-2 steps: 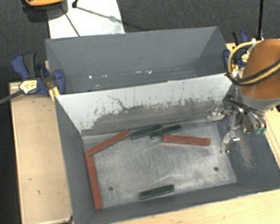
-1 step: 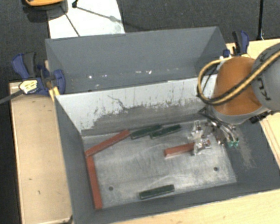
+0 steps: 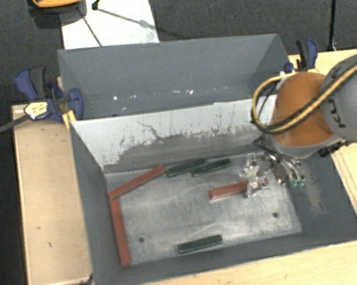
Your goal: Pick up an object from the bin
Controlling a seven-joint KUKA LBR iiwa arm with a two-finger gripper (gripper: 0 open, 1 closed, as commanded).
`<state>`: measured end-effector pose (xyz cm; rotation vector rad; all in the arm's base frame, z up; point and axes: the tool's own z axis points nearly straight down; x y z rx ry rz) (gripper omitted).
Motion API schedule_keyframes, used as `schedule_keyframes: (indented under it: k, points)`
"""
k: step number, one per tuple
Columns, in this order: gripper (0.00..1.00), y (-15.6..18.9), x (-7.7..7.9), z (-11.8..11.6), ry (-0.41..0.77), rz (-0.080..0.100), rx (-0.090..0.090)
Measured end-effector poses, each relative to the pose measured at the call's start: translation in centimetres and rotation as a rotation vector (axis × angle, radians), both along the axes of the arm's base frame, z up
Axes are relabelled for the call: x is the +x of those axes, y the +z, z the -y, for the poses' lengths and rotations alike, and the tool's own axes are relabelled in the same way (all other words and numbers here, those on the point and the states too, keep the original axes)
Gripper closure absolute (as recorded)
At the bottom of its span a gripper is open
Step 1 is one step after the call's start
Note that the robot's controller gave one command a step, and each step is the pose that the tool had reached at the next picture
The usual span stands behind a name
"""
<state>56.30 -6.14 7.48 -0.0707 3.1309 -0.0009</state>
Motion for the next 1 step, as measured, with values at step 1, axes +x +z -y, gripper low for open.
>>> schedule_keyframes:
  k: [1]
  points:
    - [1.00,14.34,2.02,-0.90,0.033,-0.006,0.000]
